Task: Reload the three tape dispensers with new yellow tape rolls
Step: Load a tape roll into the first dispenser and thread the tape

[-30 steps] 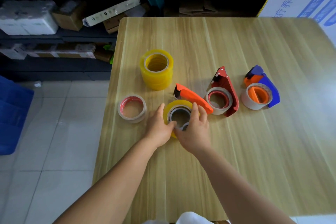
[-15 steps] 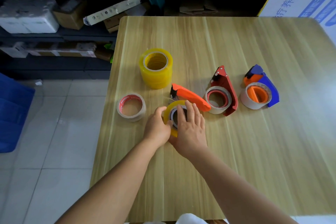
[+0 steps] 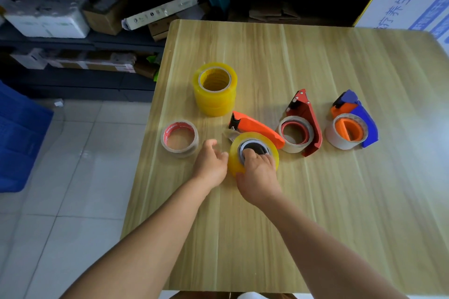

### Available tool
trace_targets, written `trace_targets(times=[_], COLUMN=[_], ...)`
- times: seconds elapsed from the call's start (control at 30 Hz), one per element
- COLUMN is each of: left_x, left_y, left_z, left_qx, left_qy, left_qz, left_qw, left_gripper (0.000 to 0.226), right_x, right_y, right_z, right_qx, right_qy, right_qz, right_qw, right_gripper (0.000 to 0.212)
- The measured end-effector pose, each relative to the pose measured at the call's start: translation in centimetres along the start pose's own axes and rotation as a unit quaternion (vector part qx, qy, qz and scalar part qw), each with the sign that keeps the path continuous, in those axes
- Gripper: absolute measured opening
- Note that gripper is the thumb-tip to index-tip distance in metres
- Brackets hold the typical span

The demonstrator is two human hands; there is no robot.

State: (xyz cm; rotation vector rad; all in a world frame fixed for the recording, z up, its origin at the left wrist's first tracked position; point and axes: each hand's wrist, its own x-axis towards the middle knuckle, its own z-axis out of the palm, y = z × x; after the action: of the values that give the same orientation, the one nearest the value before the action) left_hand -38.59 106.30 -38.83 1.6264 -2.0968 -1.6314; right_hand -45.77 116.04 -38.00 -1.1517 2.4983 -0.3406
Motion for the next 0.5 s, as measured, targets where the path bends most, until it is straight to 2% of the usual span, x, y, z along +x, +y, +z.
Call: trace_targets(times=[0.13,0.23,0.33,0.4,0.47,0.5], left_x=[0.7,0.7,-0.2,-0.7,-1.2,-1.4], left_y=[1.0,1.7,2.9,3.6,3.9,4.1], left_z=[-0.7,-0.9,-0.8,-0.6,-0.5,-0.5], left_qx=[-0.032,-0.098,-0.252,-0.327,-0.346,-0.339], left_qy=[-0.002,-0.044,-0.108,-0.117,-0.111,-0.108], left_qz=[0.014,-0.028,-0.067,-0.068,-0.05,-0.036], left_qw=[0.999,0.994,0.959,0.935,0.93,0.934], left_gripper=[0.061,0.062,0.036,0.023,0.019,0.019], right_x=[0.1,0.5,0.6,0.6,0.5,0.5], right_y=[0.9,1.2,1.1,1.3,1.3,1.3], right_z=[-1.5,-2.6,-3.4,-3.3,-2.9,-2.7], right_qx=[0.108,0.251,0.367,0.405,0.418,0.411], right_qy=[-0.006,-0.005,-0.001,0.005,0.009,0.014], right_qz=[-0.019,0.032,0.076,0.091,0.102,0.1], right_qw=[0.994,0.967,0.927,0.91,0.903,0.906], right_gripper=[0.034,0.029,0.032,0.028,0.027,0.036])
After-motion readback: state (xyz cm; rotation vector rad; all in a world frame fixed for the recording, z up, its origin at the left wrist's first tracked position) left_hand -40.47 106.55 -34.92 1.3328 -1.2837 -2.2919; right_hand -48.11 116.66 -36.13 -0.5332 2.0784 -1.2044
